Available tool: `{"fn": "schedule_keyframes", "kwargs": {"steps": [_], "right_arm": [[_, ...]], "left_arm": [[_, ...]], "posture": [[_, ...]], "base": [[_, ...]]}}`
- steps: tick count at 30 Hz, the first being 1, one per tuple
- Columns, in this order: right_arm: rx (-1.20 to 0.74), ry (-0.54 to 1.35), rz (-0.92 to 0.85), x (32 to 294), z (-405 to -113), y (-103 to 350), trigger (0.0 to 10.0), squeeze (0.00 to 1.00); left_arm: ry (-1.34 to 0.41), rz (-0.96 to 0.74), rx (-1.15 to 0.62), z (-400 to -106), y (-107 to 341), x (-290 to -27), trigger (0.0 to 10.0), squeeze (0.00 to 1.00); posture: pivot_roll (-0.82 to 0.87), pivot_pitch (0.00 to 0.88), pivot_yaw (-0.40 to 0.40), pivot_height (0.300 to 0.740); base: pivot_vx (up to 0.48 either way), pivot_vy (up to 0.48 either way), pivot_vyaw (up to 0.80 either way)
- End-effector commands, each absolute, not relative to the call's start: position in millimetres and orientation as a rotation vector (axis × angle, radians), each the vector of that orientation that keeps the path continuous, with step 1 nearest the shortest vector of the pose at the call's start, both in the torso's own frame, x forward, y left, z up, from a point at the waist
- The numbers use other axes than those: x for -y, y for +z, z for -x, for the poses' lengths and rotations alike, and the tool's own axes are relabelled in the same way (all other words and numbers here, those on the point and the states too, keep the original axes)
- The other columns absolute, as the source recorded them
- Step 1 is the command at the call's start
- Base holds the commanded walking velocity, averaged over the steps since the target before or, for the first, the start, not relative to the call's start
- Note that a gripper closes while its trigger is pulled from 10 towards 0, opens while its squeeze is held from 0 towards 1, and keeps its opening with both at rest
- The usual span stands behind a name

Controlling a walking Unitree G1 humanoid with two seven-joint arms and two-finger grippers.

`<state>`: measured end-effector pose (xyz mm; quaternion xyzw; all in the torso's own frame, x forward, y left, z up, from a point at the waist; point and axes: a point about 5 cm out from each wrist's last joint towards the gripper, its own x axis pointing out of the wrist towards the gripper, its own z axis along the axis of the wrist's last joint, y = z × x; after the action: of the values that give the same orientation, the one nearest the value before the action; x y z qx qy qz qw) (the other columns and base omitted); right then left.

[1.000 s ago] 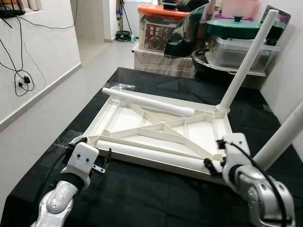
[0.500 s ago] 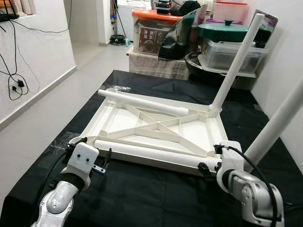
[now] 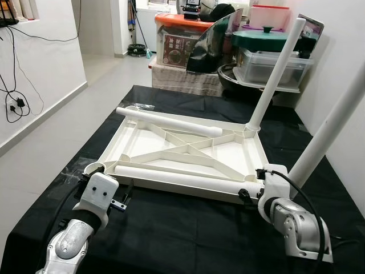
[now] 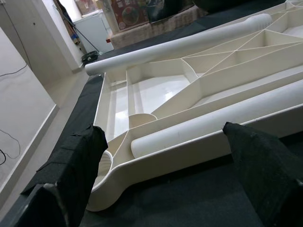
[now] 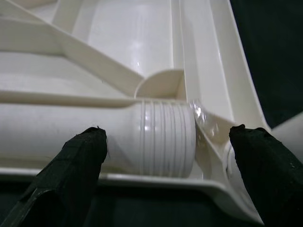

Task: Building children table

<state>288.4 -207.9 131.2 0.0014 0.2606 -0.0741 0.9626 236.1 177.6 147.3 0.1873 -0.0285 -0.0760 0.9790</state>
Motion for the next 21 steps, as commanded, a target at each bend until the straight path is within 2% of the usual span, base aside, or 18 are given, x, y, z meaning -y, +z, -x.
{"fn": "schedule_keyframes", "kwargs": {"steps": [1, 8, 14, 21], "right_arm": [[-0.468, -0.129, -0.010, 205.2, -290.6, 139.0, 10.0, 0.00], [-0.492, -0.095, -0.105, 198.4, -292.3, 131.3, 10.0, 0.00], [-0.540, -0.245, -0.122, 216.1, -295.4, 119.3, 10.0, 0.00], [-0.504, -0.304, -0.117, 215.6, -296.3, 124.5, 10.0, 0.00]], "left_arm": [[-0.159, -0.380, 0.056, -235.1, 146.9, -176.9, 10.0, 0.00], [-0.162, -0.384, 0.059, -236.2, 148.2, -178.0, 10.0, 0.00], [-0.157, -0.387, 0.058, -235.6, 148.2, -179.5, 10.0, 0.00], [-0.159, -0.388, 0.062, -235.9, 149.3, -178.6, 10.0, 0.00]], "posture": [[-0.04, 0.000, -0.099, 0.740], [-0.03, 0.000, -0.096, 0.740], [-0.02, 0.000, -0.098, 0.740], [-0.01, 0.000, -0.098, 0.740]], "base": [[0.000, 0.000, 0.00], [0.000, 0.000, 0.00], [0.000, 0.000, 0.00], [0.000, 0.000, 0.00]]}}
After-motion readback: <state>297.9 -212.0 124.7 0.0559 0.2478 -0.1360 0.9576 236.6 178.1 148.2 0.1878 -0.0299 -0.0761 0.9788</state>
